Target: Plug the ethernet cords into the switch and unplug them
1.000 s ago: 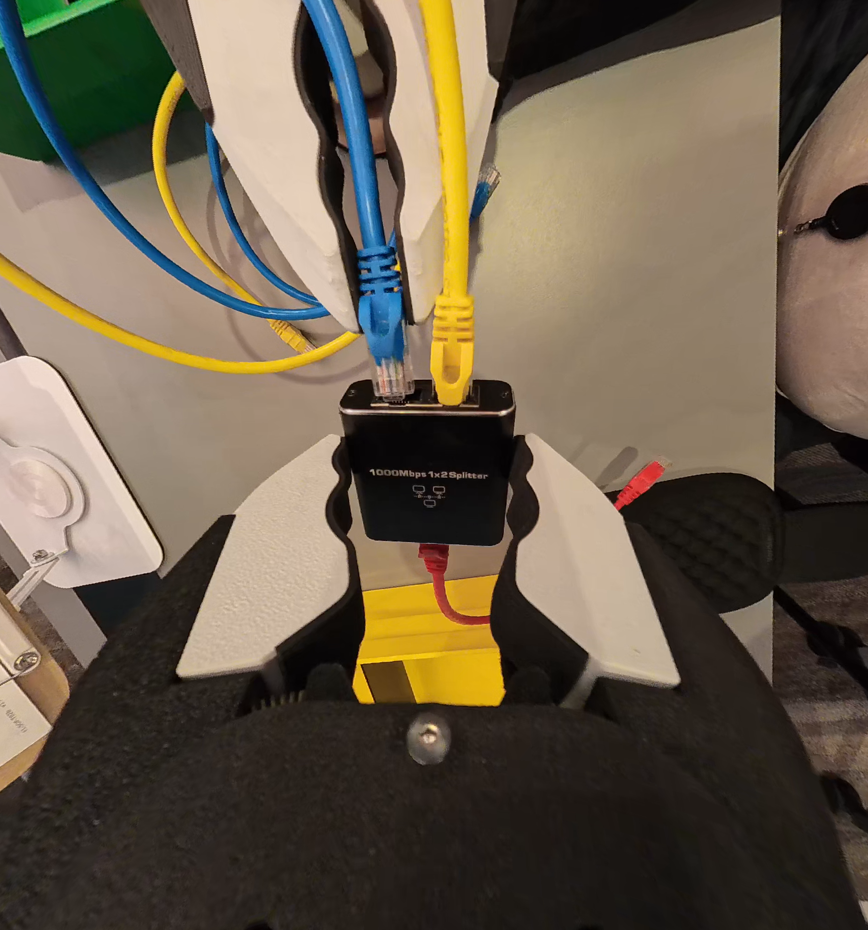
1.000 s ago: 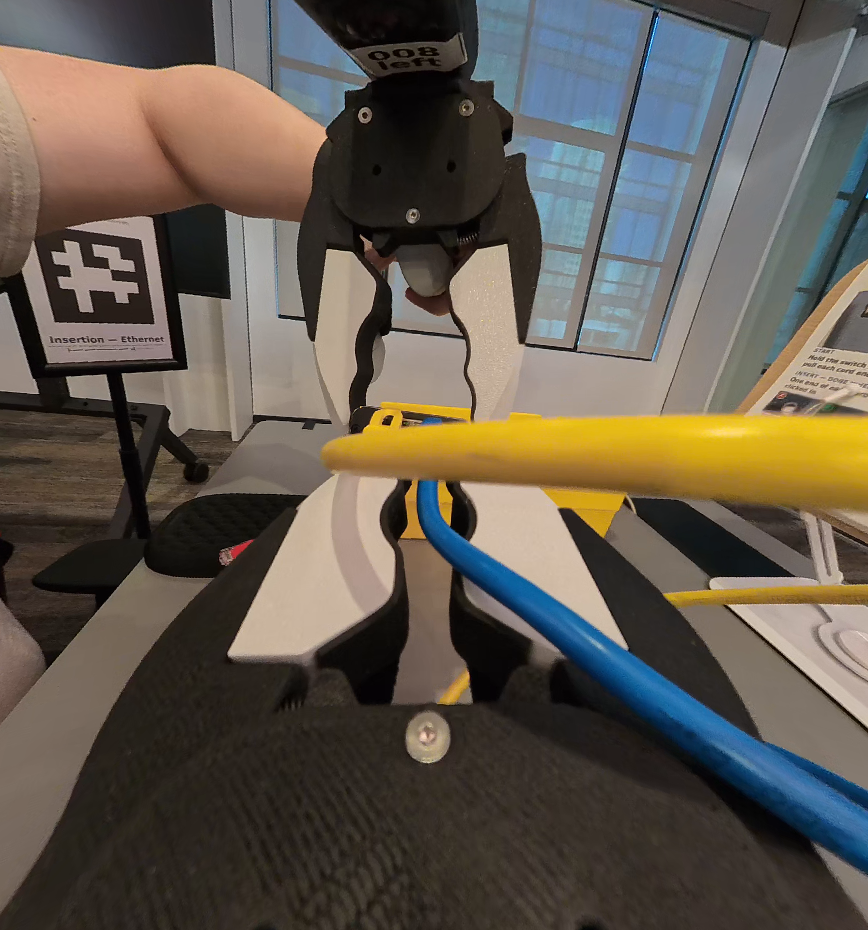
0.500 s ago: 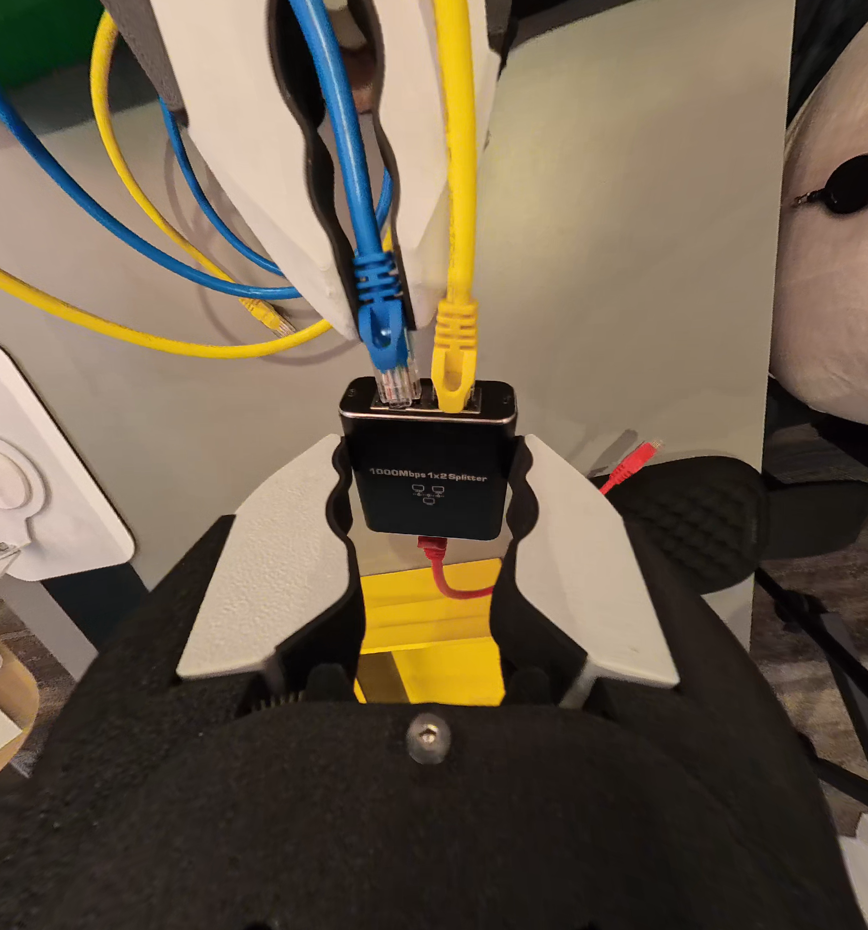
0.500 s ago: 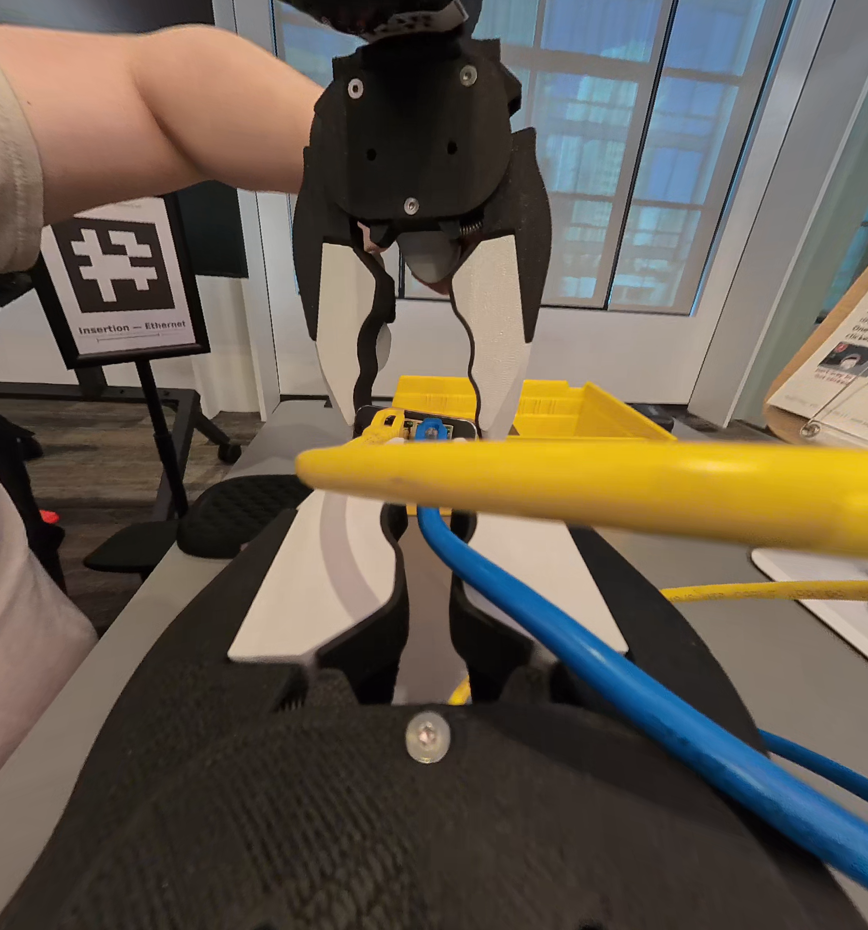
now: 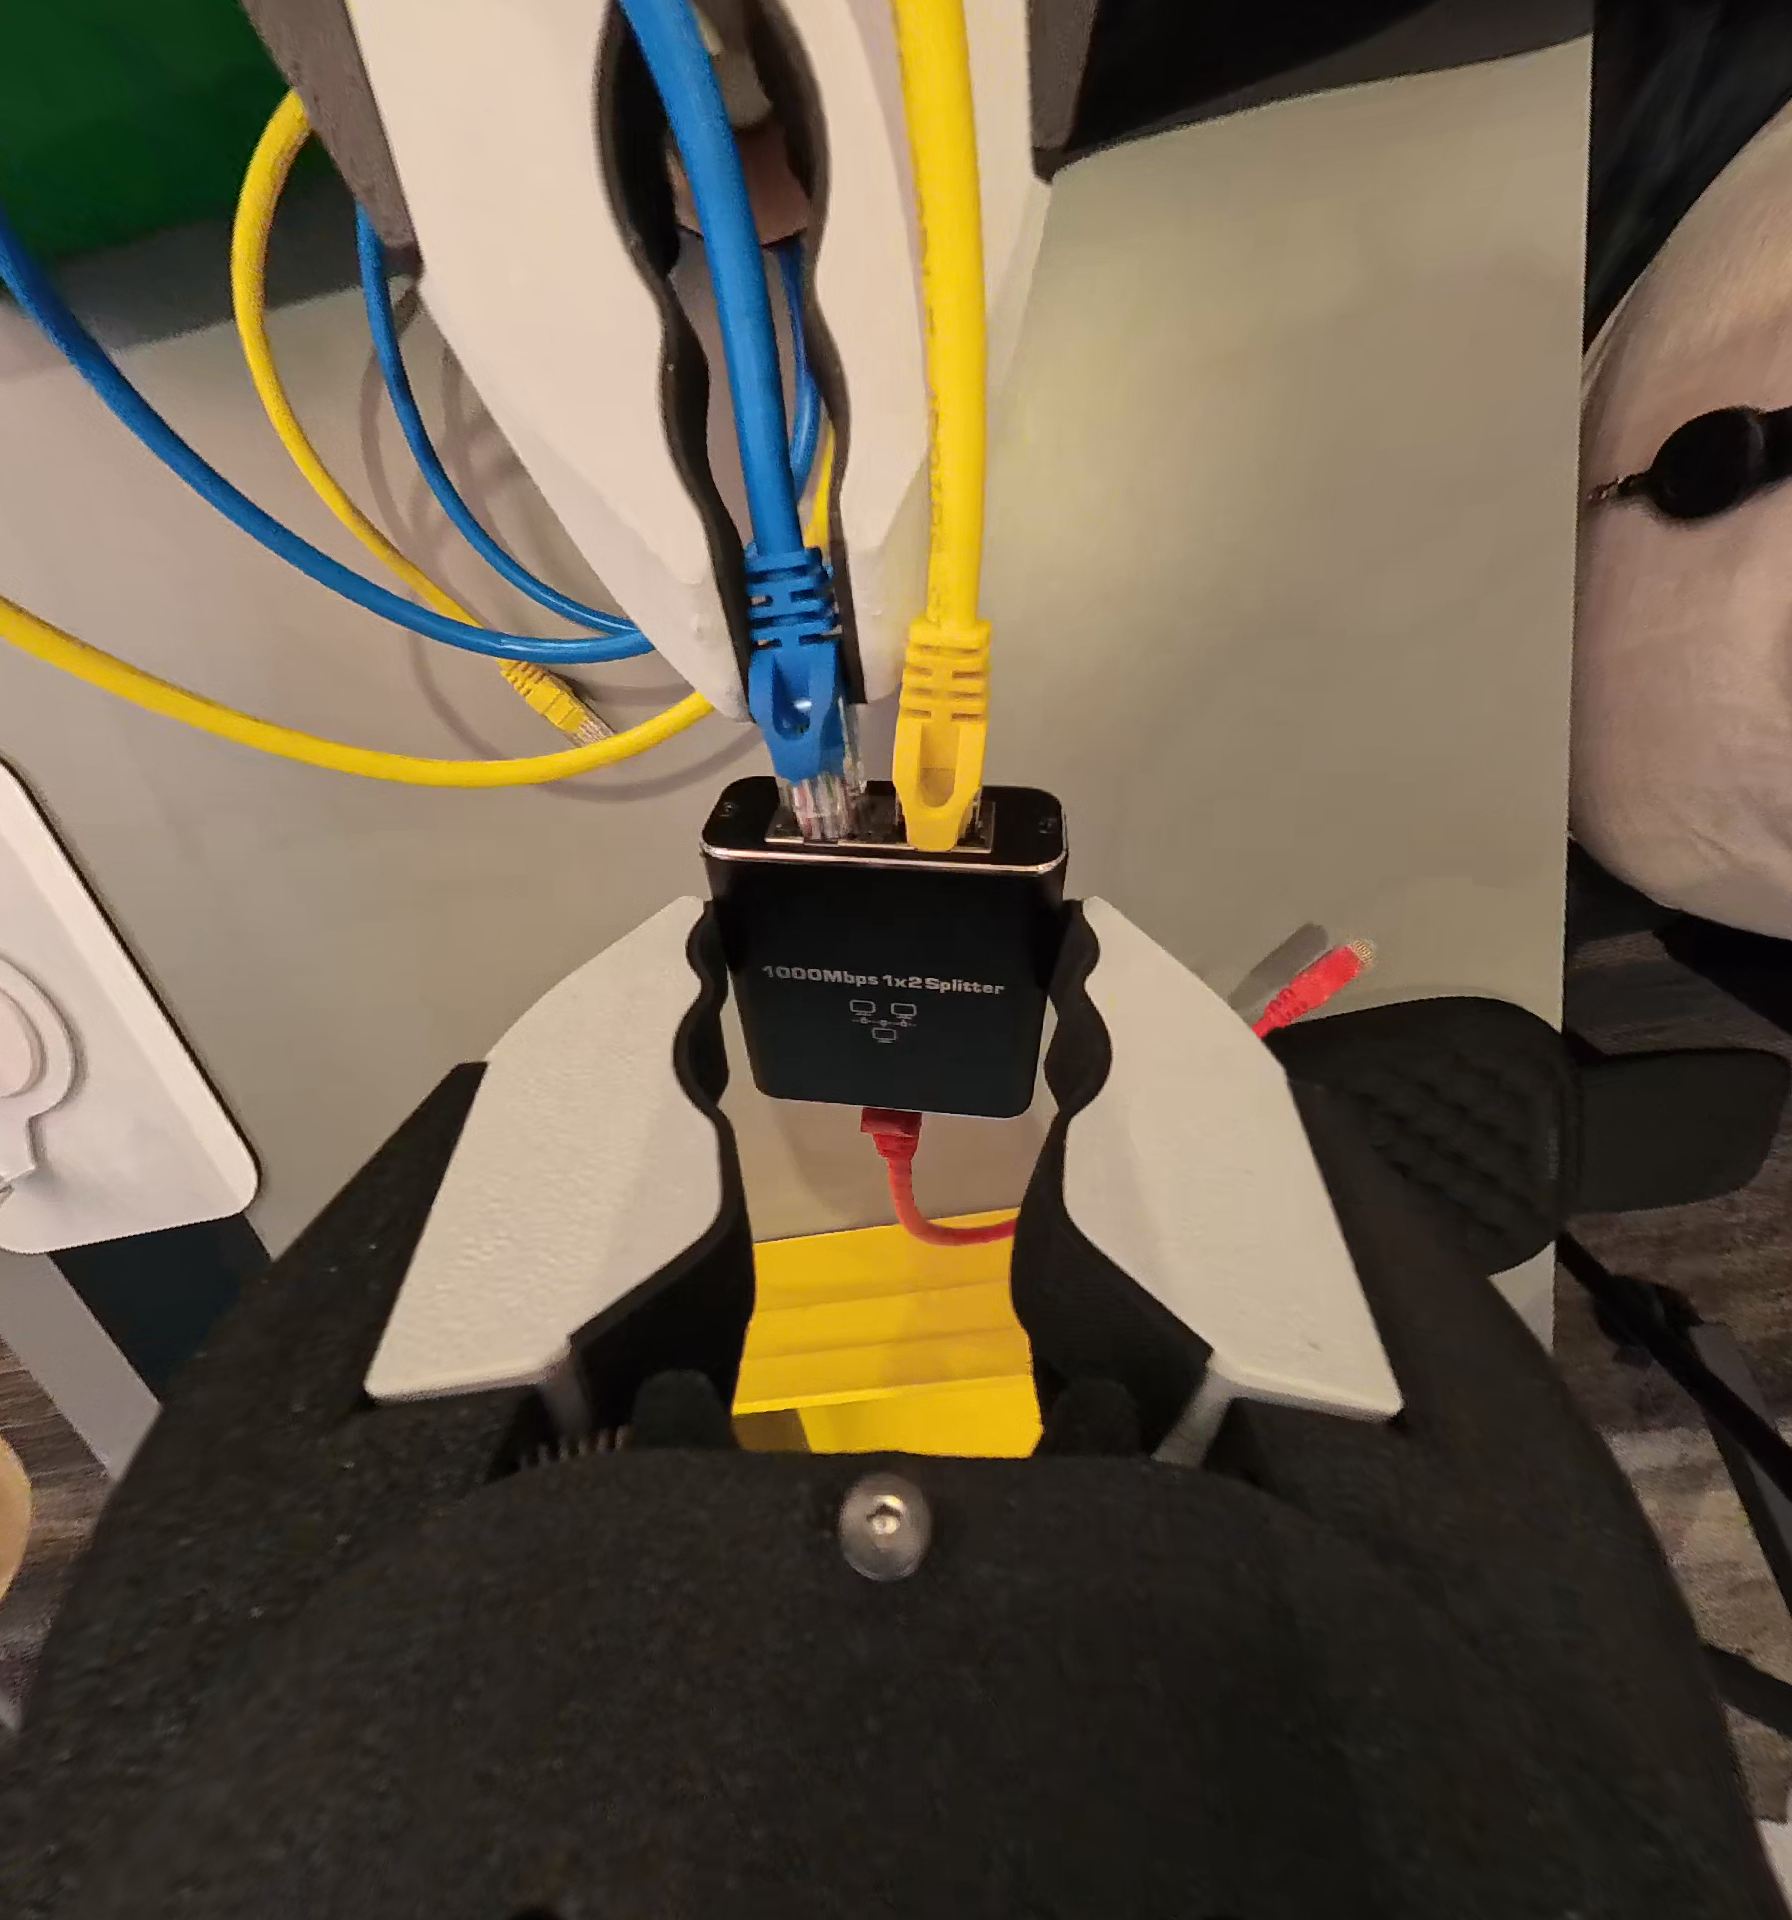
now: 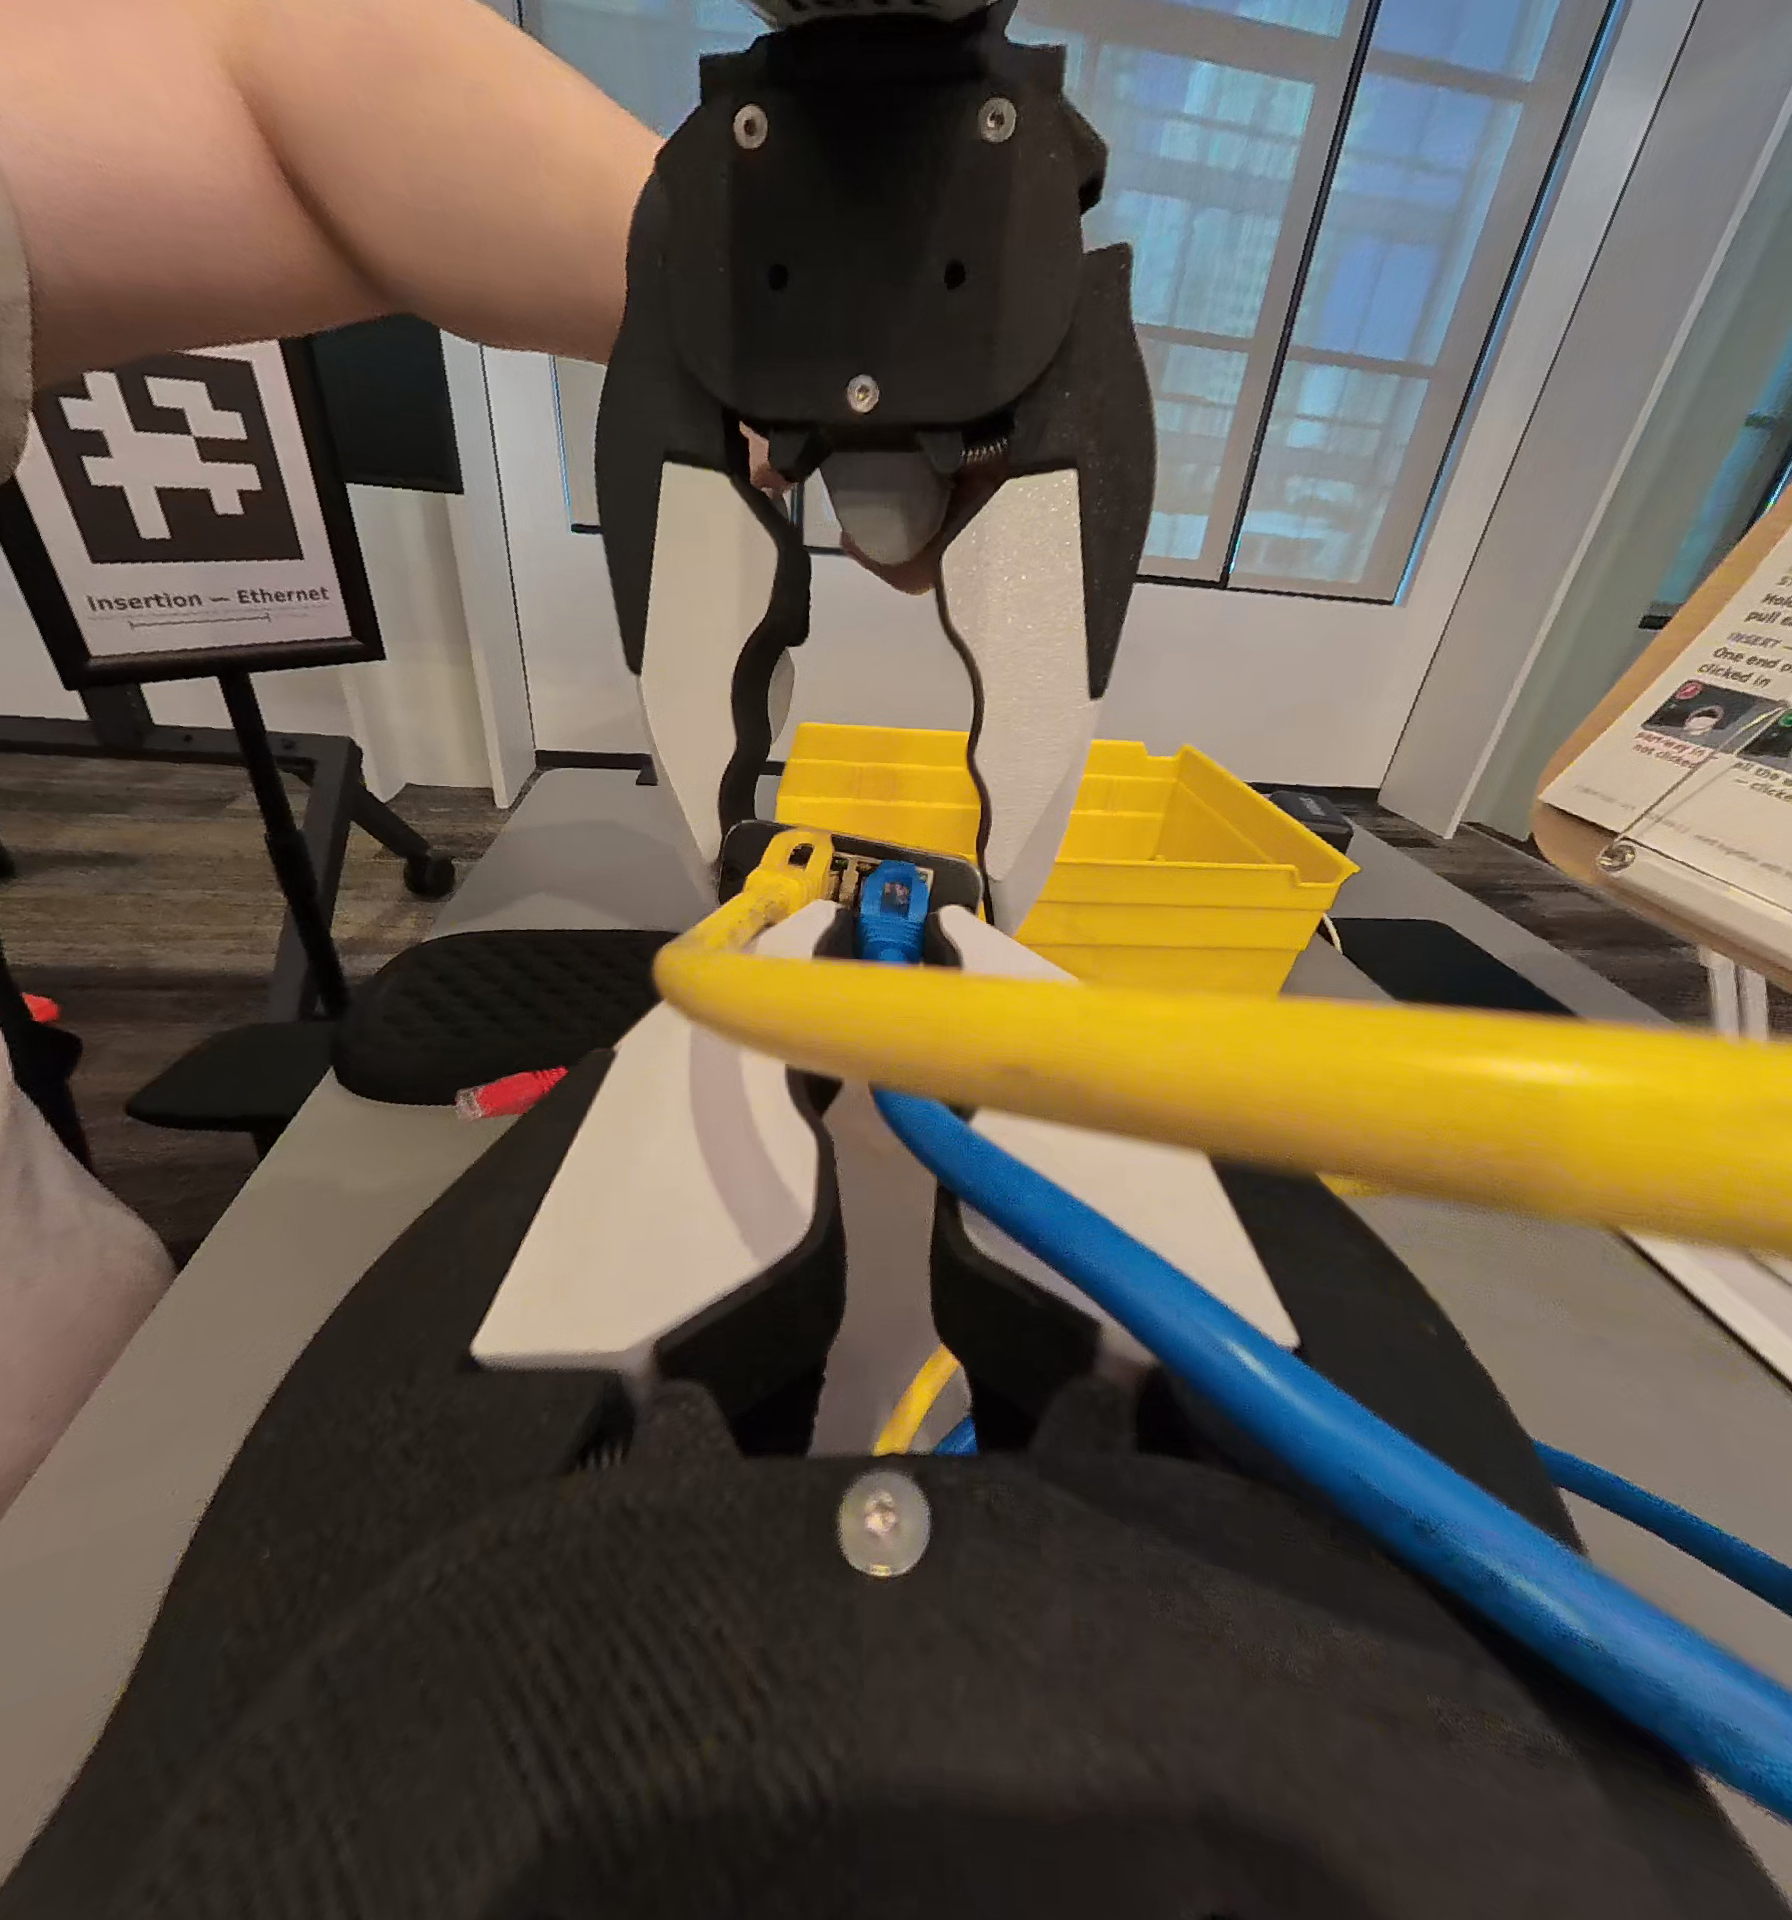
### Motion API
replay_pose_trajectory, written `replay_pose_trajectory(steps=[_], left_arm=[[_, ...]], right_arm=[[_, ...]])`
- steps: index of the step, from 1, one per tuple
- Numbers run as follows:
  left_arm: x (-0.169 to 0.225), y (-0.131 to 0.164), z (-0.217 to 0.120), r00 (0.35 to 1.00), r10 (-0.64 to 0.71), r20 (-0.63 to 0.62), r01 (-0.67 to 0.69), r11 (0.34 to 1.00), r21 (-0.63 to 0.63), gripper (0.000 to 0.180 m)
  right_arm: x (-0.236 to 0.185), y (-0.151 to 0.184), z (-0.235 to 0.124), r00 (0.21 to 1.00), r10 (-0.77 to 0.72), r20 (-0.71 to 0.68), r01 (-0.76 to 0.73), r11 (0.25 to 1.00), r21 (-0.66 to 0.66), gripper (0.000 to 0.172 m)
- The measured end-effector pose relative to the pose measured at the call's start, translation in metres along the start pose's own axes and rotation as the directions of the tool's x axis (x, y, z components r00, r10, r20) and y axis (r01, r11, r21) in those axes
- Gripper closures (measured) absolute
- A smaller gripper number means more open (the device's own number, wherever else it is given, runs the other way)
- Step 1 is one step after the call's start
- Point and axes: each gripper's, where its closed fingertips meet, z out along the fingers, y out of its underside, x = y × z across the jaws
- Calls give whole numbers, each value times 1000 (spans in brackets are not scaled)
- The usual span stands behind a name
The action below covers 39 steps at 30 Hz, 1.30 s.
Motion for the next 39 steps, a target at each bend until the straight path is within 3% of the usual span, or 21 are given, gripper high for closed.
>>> replay_pose_trajectory(steps=[10,15,39], left_arm=[[-1,8,4,999,-32,-38,30,998,-60,120],[0,13,10,1000,17,-24,-20,994,-107,120],[-10,6,2,998,44,38,-40,995,-86,120]], right_arm=[[2,6,7,987,152,53,-153,988,16,159],[-1,13,8,995,96,42,-94,995,-45,158],[8,5,-2,996,88,-6,-88,996,0,154]])
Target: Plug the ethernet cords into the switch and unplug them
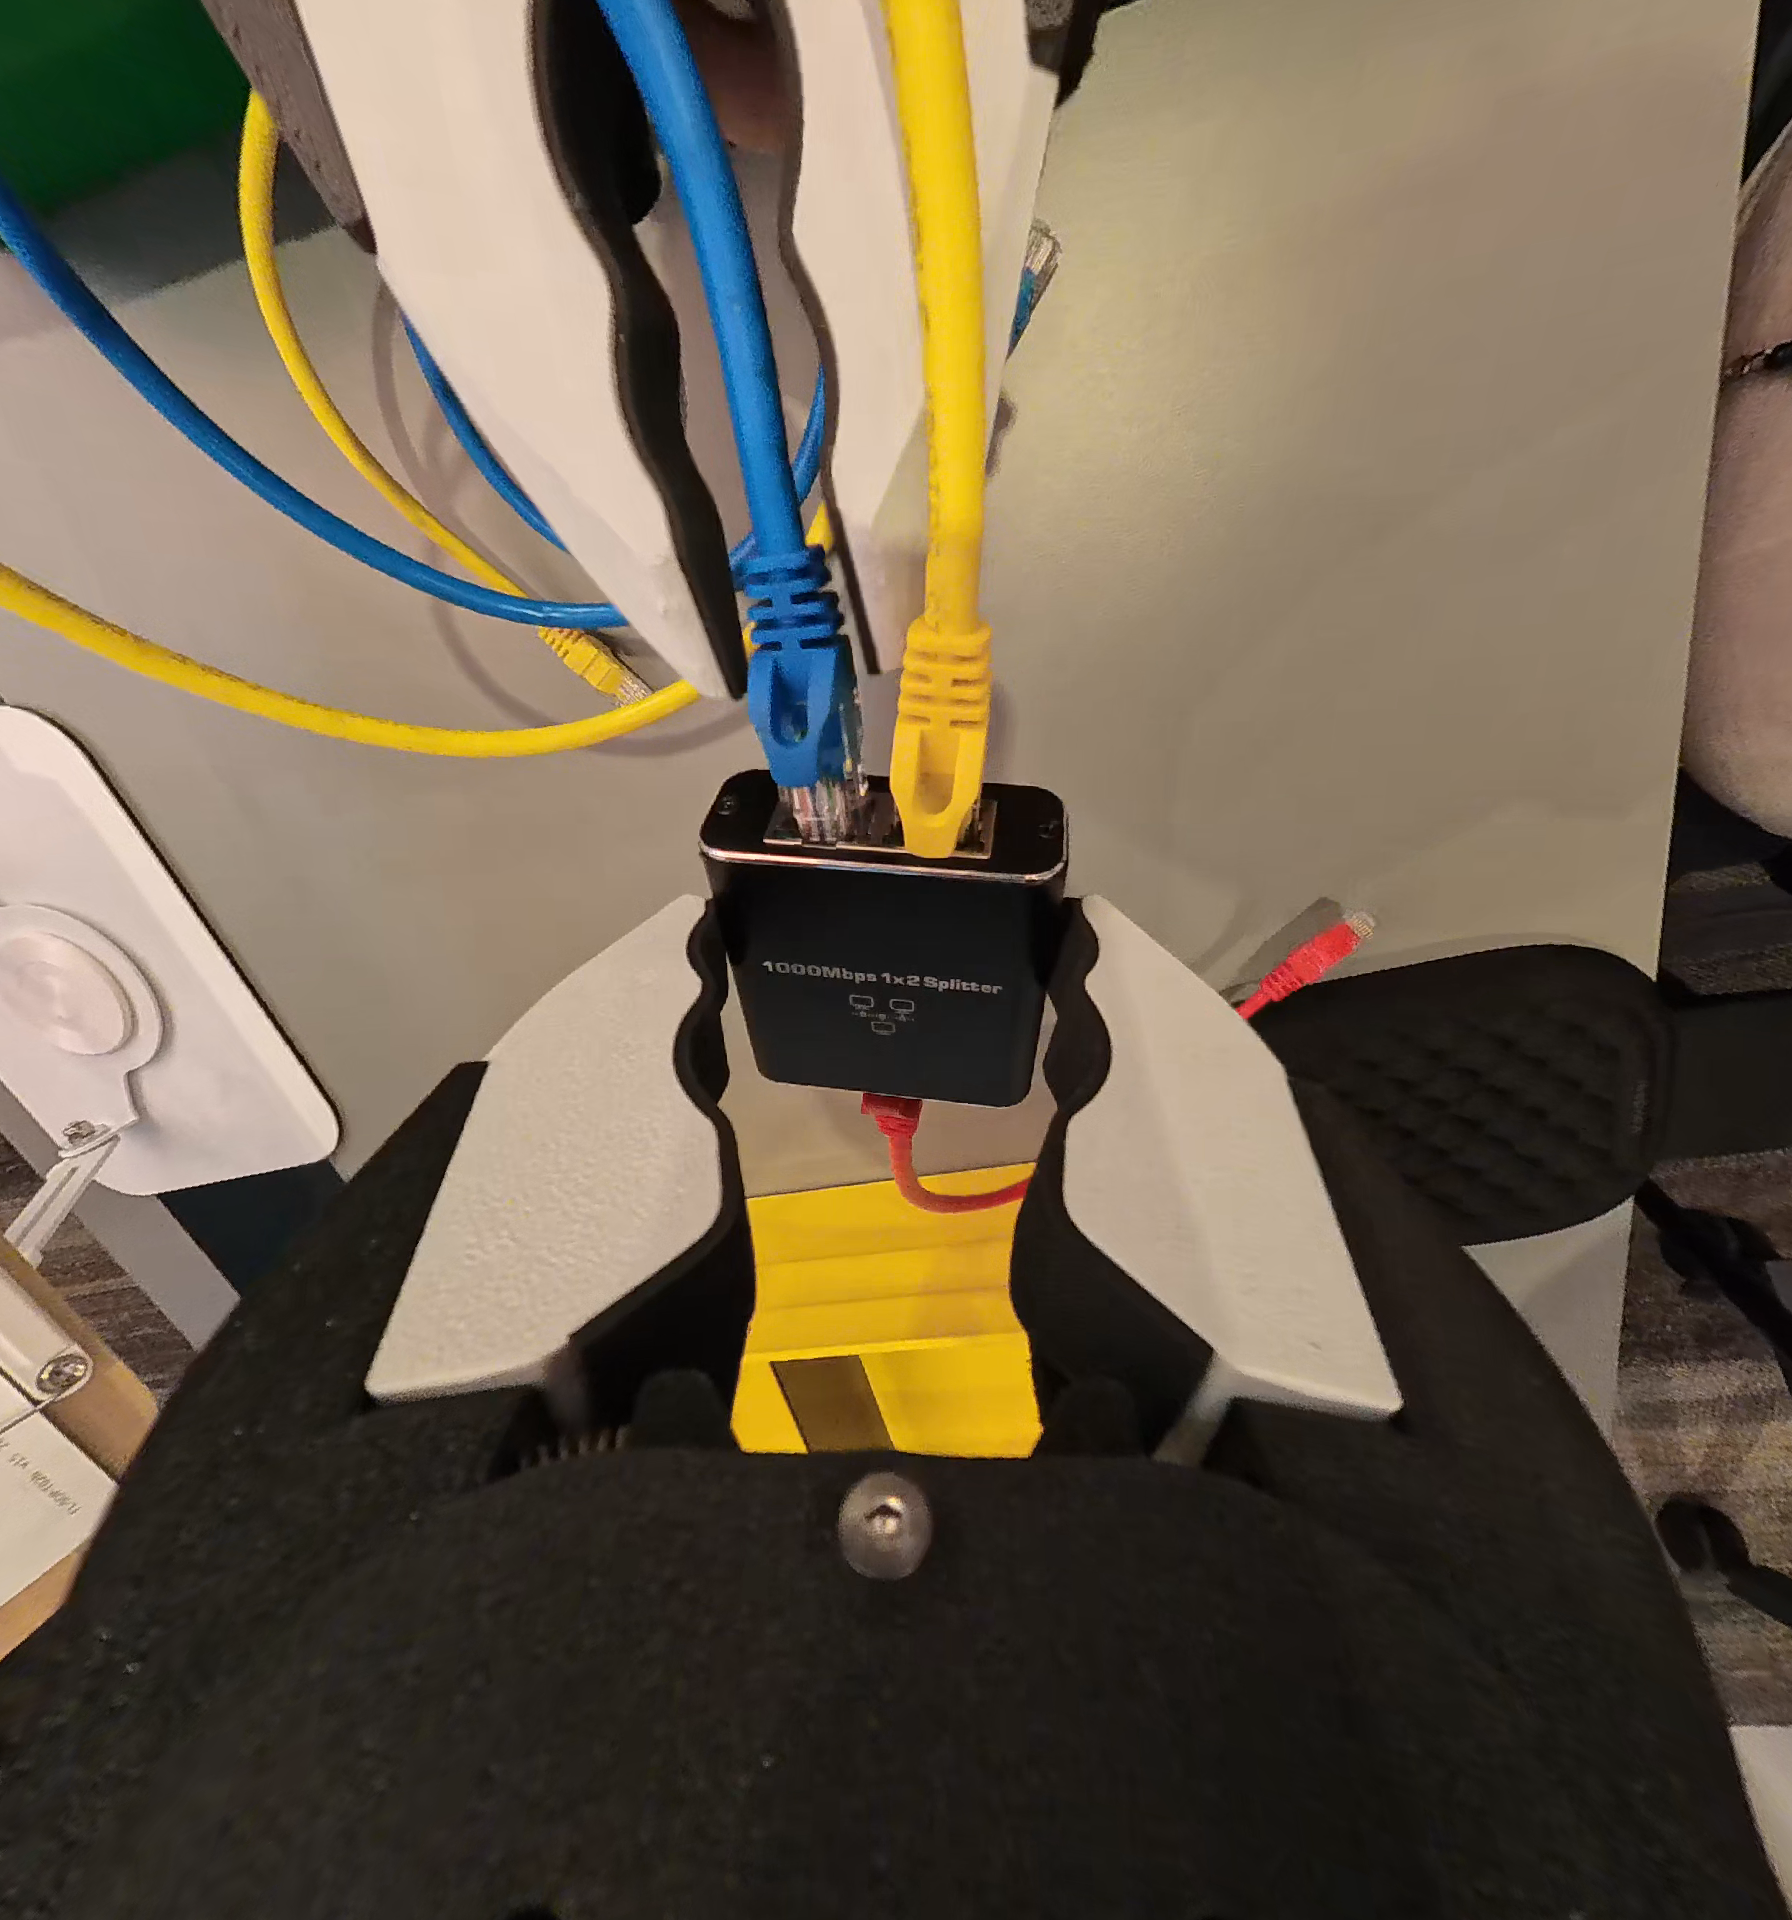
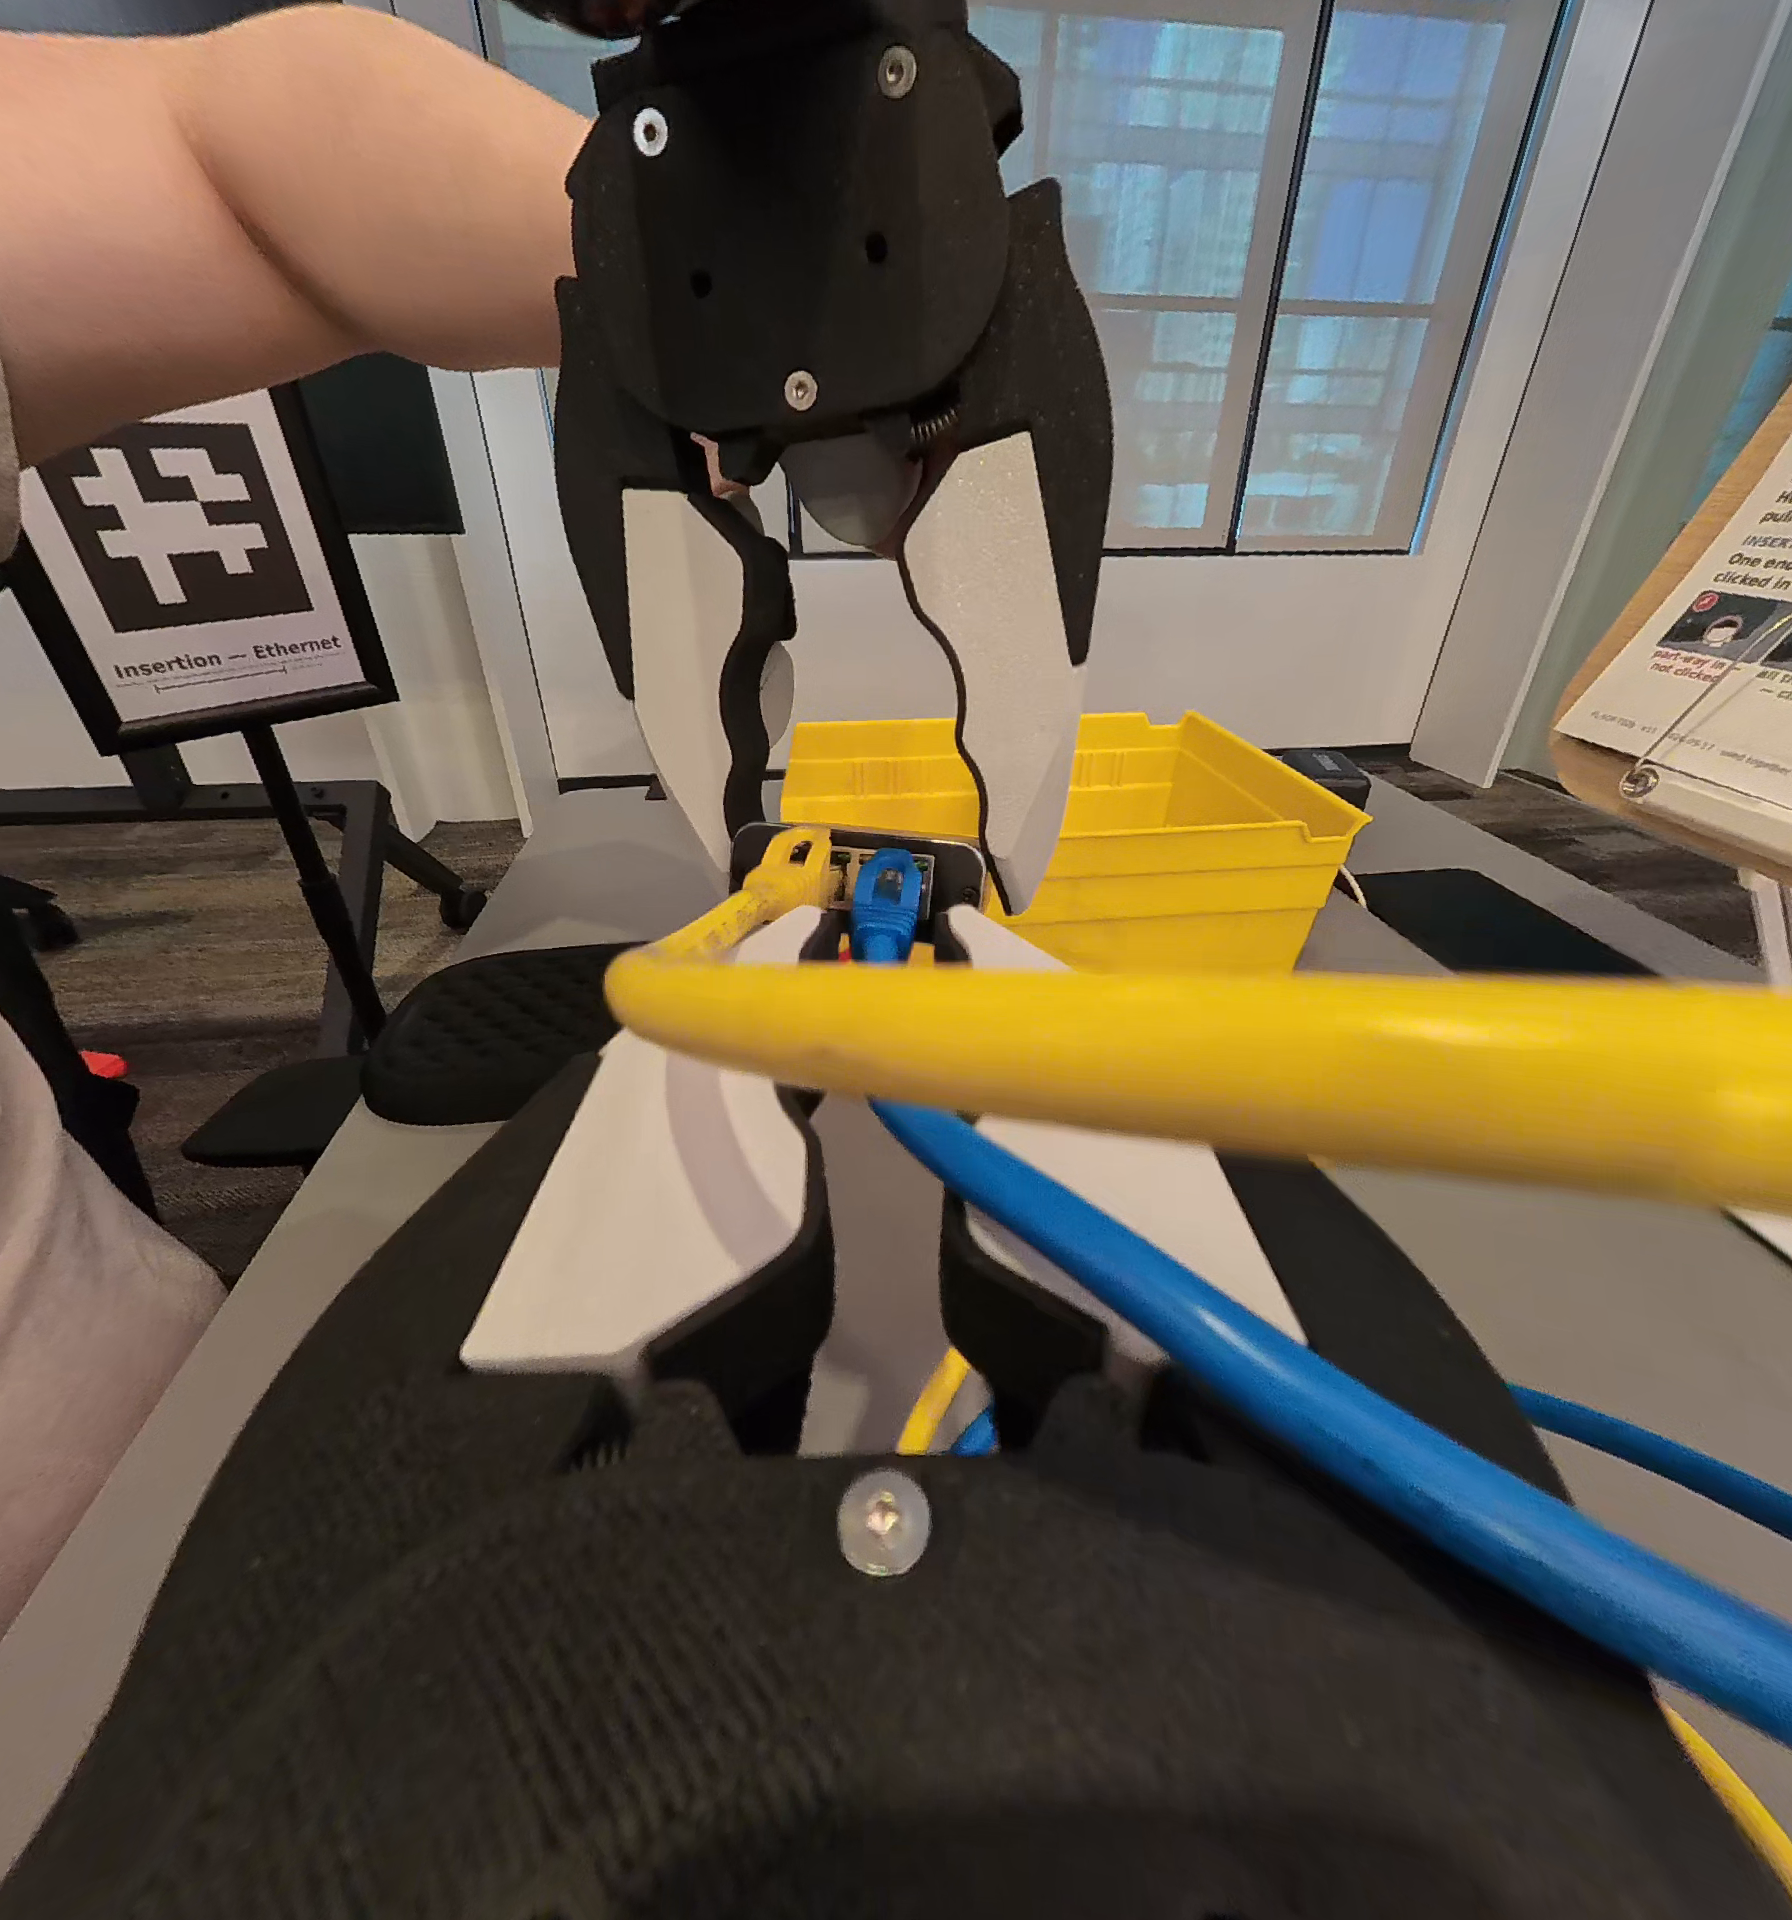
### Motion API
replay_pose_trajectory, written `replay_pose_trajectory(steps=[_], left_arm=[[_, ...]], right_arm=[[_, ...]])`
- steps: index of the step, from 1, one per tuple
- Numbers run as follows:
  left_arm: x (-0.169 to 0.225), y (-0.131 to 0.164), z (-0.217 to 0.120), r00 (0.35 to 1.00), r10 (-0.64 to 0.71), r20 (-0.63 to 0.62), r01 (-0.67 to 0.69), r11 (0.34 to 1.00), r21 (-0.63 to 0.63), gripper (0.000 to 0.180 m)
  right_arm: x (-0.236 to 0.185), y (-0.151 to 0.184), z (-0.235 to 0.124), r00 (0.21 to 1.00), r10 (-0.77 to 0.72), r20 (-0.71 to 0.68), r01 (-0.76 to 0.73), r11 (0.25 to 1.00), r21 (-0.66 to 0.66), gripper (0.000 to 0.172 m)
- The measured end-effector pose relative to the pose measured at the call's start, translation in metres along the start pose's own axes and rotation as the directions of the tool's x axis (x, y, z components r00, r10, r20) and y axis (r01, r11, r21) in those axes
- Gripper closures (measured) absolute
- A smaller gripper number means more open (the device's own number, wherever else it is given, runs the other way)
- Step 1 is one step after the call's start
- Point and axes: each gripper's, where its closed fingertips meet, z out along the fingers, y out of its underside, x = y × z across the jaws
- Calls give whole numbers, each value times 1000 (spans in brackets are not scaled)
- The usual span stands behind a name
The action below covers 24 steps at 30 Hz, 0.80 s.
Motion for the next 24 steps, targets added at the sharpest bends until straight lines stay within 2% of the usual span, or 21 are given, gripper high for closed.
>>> replay_pose_trajectory(steps=[9,20,24], left_arm=[[-3,7,-7,1000,-19,18,18,1000,16,120],[-6,7,-8,999,-15,28,15,1000,-2,120],[-9,5,-8,999,-22,40,22,1000,-1,120]], right_arm=[[0,-10,-6,1000,0,-10,1,999,41,153],[4,-15,-9,998,49,-24,-48,997,63,165],[7,-15,-11,998,22,-60,-19,998,53,165]])
